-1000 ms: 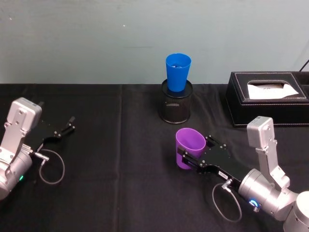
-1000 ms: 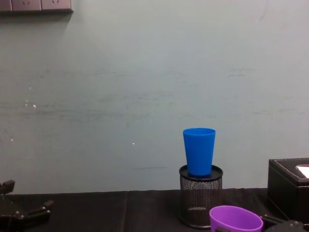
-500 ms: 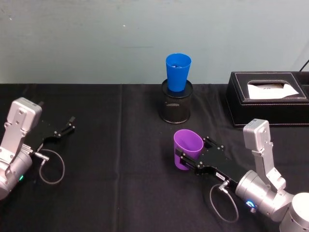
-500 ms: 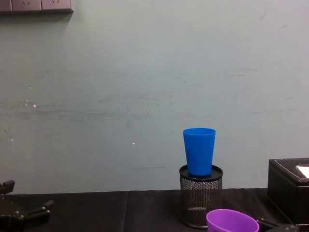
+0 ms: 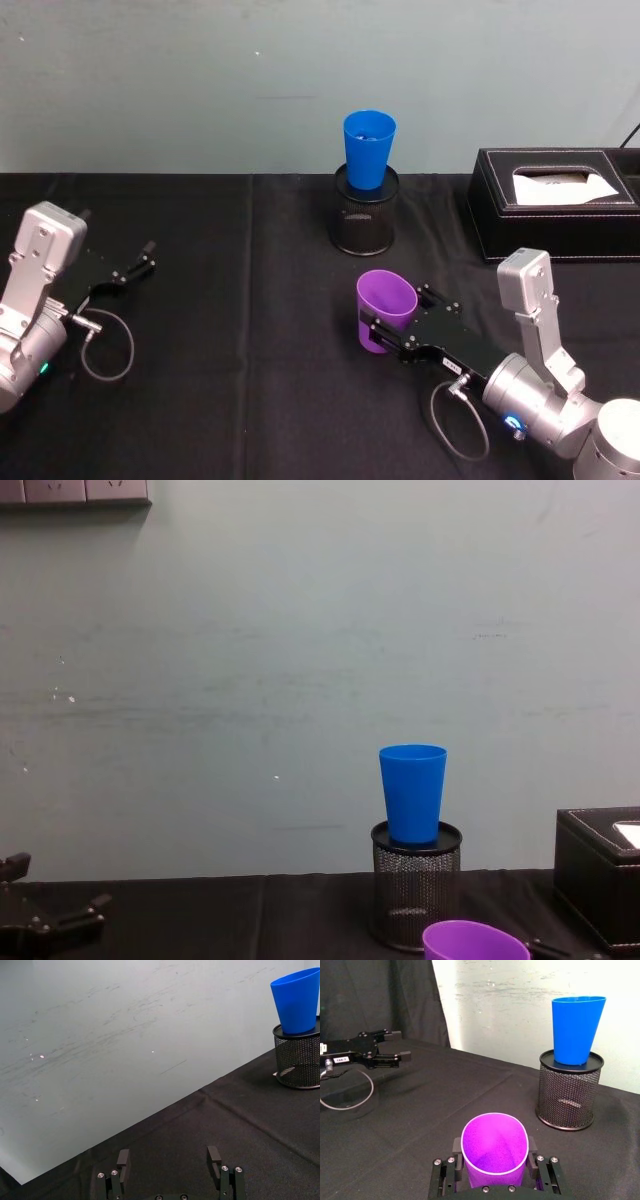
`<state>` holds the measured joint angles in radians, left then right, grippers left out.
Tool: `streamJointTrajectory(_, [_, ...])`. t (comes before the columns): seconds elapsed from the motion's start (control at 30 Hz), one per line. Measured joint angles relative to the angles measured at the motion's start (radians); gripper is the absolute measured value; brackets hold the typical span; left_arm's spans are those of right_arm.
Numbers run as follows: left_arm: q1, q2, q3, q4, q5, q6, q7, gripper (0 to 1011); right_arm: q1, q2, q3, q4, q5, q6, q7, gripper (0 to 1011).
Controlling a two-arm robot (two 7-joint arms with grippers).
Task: Pick up one cup with a gripper and tap it against the other cup.
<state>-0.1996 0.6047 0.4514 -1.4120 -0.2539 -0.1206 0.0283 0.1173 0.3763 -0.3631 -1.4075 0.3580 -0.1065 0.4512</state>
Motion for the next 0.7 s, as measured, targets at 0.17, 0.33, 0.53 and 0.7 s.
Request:
streamJointTrajectory(0.17, [0.0,0.0,0.0,0.0,0.0,0.0,0.0,1000,0.001,-0.003,-0.001,0.003,-0.006,-0.001,0.001,723])
streamJointTrajectory(0.33, [0.0,0.0,0.0,0.0,0.0,0.0,0.0,1000,0.001,-0.004,-0.001,0.004,-0.009,-0.002,0.0,723])
streamJointTrajectory(0.53, [0.0,0.0,0.0,0.0,0.0,0.0,0.0,1000,0.001,-0.003,-0.001,0.004,-0.008,-0.002,0.0,723])
streamJointTrajectory(0.7, [0.0,0.0,0.0,0.0,0.0,0.0,0.0,1000,0.0,-0.003,-0.001,0.004,-0.007,-0.002,0.0,824])
